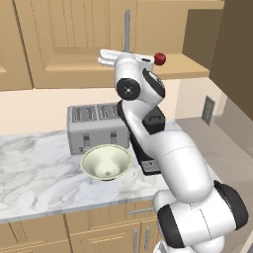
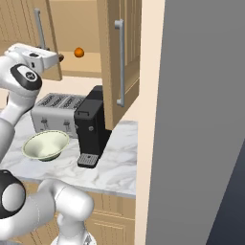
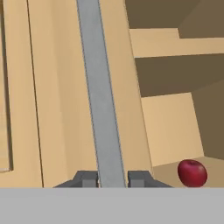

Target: Open the cabinet. Pick the banana and apple from the cabinet and place them into the bowl. Then close the cabinet.

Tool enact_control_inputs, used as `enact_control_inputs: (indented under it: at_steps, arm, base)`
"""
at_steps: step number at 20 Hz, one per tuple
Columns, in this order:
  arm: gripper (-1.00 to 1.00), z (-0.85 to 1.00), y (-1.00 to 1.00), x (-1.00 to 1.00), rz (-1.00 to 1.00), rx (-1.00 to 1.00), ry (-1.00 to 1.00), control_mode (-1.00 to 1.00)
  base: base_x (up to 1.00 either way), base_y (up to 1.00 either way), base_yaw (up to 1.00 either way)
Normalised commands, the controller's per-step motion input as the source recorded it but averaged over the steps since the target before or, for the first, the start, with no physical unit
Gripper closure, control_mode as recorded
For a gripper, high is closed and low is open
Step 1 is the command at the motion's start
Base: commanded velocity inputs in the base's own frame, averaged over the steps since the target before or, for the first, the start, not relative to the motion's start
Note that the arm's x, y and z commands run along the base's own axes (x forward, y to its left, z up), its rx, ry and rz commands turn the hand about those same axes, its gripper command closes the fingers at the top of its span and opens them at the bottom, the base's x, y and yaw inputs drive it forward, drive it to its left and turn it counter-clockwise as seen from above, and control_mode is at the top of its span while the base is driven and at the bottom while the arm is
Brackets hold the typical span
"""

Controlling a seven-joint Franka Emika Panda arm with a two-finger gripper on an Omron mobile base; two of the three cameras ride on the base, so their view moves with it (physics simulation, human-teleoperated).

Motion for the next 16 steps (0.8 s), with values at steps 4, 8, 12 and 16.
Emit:
enact_control_inputs:
  at_steps: [4,8,12,16]
  arm:
    - [1.0,0.0,0.18,-0.4,0.0,0.0,0.0,-1.0]
    - [1.0,0.0,0.21,-0.43,0.0,0.0,0.0,-1.0]
    - [1.0,0.0,0.18,-0.43,0.0,0.0,0.0,-1.0]
    - [1.0,0.0,0.15,-0.55,0.0,0.0,0.0,-1.0]
  base:
    - [0.0,0.0,0.0]
    - [0.0,0.0,0.0]
    - [0.0,0.0,0.0]
    - [0.0,0.0,0.0]
